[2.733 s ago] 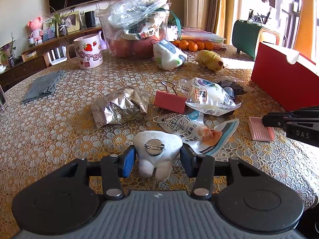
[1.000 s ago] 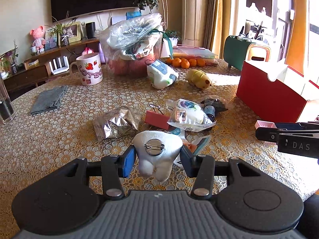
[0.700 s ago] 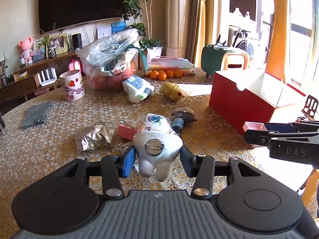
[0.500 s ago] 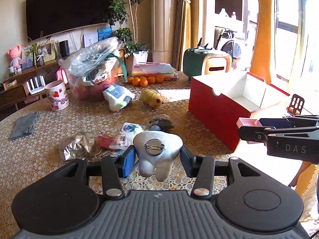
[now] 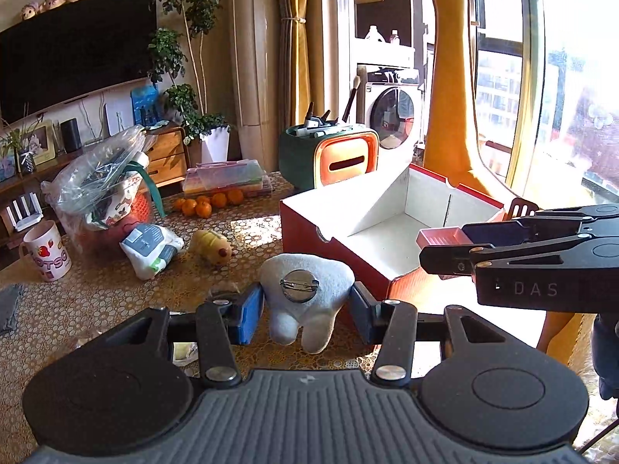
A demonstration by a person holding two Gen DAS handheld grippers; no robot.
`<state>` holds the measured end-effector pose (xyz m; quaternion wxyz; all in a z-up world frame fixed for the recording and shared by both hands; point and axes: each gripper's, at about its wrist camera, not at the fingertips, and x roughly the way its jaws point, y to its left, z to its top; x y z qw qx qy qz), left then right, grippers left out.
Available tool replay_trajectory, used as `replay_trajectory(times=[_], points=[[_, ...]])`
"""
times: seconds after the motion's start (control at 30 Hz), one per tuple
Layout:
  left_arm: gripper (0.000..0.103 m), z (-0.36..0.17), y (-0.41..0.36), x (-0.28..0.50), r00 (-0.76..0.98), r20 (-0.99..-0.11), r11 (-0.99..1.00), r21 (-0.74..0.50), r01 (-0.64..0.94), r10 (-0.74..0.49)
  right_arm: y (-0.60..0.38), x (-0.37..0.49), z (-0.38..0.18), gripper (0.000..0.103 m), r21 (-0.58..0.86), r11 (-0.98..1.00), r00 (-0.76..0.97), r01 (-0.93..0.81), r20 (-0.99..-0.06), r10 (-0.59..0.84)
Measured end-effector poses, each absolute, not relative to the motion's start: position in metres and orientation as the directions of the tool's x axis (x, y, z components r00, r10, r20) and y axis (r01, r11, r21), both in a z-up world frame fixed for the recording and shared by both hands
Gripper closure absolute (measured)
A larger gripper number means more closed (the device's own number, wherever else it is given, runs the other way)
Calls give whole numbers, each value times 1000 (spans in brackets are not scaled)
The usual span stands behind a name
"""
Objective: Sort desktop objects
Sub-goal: 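Lift the tooth plush with the left tool while the right tool lifts the pink dish, then carry both held items over the open red box and lower them inside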
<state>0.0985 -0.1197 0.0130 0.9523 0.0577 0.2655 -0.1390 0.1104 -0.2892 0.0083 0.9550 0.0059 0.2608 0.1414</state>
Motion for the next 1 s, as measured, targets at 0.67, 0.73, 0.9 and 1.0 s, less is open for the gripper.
replay_trajectory(times=[0.67,0.73,0.9,1.0], points=[[55,16,-207,187,761,-580,884,141,445,-291,-358,200,4,55,76,980,811,-185,-551,195],[55,16,-214,197,755,-585,876,147,459,-297,-363,210,1,55,71,982,808,-176,-559,185],[55,13,-234,228,718,-625,853,155,498,-306,-374,237,-8,55,62,980,777,-191,-601,189],[55,4,-243,249,677,-671,847,139,514,-301,-380,252,-16,55,73,979,754,-188,-628,192]])
